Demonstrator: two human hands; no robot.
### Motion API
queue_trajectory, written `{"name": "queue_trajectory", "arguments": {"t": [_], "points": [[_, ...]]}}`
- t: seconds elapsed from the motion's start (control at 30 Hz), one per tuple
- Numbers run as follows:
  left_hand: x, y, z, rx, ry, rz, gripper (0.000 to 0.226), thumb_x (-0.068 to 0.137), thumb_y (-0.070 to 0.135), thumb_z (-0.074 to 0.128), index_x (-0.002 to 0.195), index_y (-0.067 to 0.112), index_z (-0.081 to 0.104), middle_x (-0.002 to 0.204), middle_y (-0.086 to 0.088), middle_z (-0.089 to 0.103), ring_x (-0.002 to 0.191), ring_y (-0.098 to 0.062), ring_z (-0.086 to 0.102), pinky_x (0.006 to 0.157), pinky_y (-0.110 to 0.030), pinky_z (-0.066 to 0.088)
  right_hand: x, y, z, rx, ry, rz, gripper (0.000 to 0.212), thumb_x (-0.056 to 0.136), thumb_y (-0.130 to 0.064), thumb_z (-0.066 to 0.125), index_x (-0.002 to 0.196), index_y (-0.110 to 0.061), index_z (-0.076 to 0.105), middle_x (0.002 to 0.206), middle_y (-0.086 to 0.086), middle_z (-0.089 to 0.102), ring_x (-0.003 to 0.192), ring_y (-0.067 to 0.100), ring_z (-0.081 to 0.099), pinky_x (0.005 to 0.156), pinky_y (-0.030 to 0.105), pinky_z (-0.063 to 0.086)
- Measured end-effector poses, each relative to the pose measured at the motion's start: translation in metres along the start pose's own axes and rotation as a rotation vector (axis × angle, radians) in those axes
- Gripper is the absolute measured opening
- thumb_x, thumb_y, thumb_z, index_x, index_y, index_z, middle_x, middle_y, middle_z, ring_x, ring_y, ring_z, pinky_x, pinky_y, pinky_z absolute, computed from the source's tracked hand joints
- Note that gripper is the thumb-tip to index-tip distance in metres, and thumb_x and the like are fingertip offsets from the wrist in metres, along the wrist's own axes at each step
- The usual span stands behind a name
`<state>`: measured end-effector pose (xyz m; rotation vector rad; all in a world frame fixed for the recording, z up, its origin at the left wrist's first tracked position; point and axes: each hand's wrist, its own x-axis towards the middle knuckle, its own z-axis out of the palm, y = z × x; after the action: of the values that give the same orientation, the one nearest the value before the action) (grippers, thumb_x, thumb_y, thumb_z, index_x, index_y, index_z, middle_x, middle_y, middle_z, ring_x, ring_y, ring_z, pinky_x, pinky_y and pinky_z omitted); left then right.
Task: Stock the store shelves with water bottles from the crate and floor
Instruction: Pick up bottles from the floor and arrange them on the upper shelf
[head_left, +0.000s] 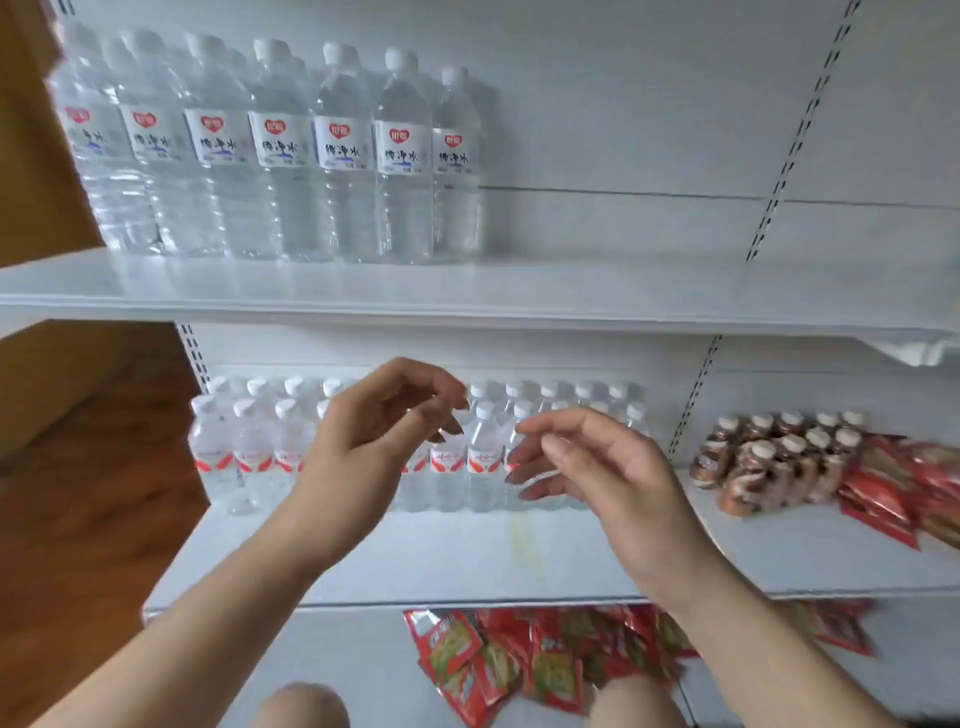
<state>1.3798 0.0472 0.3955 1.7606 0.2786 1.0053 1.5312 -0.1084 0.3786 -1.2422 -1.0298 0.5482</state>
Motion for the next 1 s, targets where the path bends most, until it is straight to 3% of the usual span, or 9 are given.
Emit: {"name": "queue_trajectory", "arguments": {"t": [0.13, 0.3, 0.4, 0.5, 0.6, 0.8, 0.93, 1.0], "points": [[-0.083, -0.077, 0.025, -0.103, -0.016, -0.325, 0.013, 0.095, -0.005, 0.058, 0.093, 0.002, 0.068, 0.089, -0.010, 0.070, 0.076, -0.020, 0.066, 0.071, -0.026, 0.052, -0.065, 0.098, 0.008, -0.040, 0.088, 0.271, 0.022, 0.102, -0.002, 0.052, 0.102, -0.009, 0.073, 0.085, 0.010, 0.074, 0.080, 0.025, 0.070, 0.076, 0.039, 0.057], [-0.184, -0.152, 0.060, -0.178, -0.027, -0.725, 0.006, 0.093, -0.004, 0.060, 0.096, -0.005, 0.065, 0.083, -0.009, 0.069, 0.074, -0.022, 0.063, 0.067, -0.025, 0.051, -0.132, 0.202, 0.025, 0.032, 0.216, 0.673, 0.020, 0.101, -0.010, 0.055, 0.102, -0.016, 0.074, 0.094, 0.015, 0.076, 0.081, 0.027, 0.072, 0.070, 0.038, 0.057], [-0.238, -0.186, 0.066, -0.074, -0.075, -0.910, 0.009, 0.091, -0.003, 0.063, 0.093, 0.001, 0.070, 0.080, -0.007, 0.073, 0.071, -0.018, 0.066, 0.068, -0.024, 0.051, -0.169, 0.238, 0.033, 0.055, 0.248, 0.878, 0.017, 0.102, -0.014, 0.055, 0.106, -0.012, 0.072, 0.086, 0.012, 0.076, 0.076, 0.028, 0.073, 0.069, 0.039, 0.060], [-0.260, -0.201, 0.065, 0.097, -0.081, -0.961, 0.018, 0.087, -0.002, 0.063, 0.087, 0.014, 0.073, 0.082, -0.004, 0.074, 0.073, -0.016, 0.065, 0.070, -0.026, 0.051, -0.195, 0.254, 0.034, -0.046, 0.281, 1.053, 0.017, 0.100, -0.013, 0.057, 0.108, -0.008, 0.071, 0.081, 0.005, 0.076, 0.067, 0.015, 0.072, 0.059, 0.025, 0.057], [-0.258, -0.201, 0.070, 0.114, -0.158, -0.910, 0.015, 0.092, 0.001, 0.060, 0.092, 0.011, 0.071, 0.081, -0.006, 0.074, 0.069, -0.013, 0.065, 0.066, -0.023, 0.051, -0.197, 0.251, 0.026, -0.053, 0.293, 1.012, 0.017, 0.101, -0.014, 0.056, 0.109, -0.009, 0.070, 0.082, 0.008, 0.077, 0.072, 0.021, 0.074, 0.066, 0.031, 0.060], [-0.254, -0.195, 0.098, 0.046, -0.159, -0.971, 0.016, 0.095, -0.003, 0.055, 0.096, 0.003, 0.069, 0.074, -0.007, 0.070, 0.060, -0.010, 0.064, 0.060, -0.022, 0.052, -0.216, 0.244, 0.009, -0.089, 0.388, 0.950, 0.015, 0.099, -0.016, 0.059, 0.101, -0.013, 0.074, 0.085, 0.008, 0.077, 0.078, 0.025, 0.075, 0.073, 0.040, 0.062], [-0.256, -0.189, 0.120, -0.011, -0.287, -0.935, 0.014, 0.093, -0.001, 0.058, 0.094, 0.006, 0.071, 0.075, -0.008, 0.070, 0.068, -0.021, 0.065, 0.068, -0.035, 0.053, -0.238, 0.232, 0.000, -0.018, 0.545, 0.908, 0.015, 0.098, -0.015, 0.060, 0.099, -0.012, 0.075, 0.088, 0.014, 0.076, 0.074, 0.026, 0.074, 0.062, 0.033, 0.057], [-0.256, -0.187, 0.127, -0.007, -0.347, -0.908, 0.012, 0.091, -0.003, 0.061, 0.094, 0.004, 0.070, 0.073, -0.009, 0.068, 0.065, -0.018, 0.063, 0.060, -0.029, 0.051, -0.248, 0.224, -0.005, 0.011, 0.633, 0.877, 0.016, 0.097, -0.014, 0.061, 0.095, -0.015, 0.077, 0.091, 0.014, 0.076, 0.075, 0.026, 0.073, 0.059, 0.030, 0.055]]}}
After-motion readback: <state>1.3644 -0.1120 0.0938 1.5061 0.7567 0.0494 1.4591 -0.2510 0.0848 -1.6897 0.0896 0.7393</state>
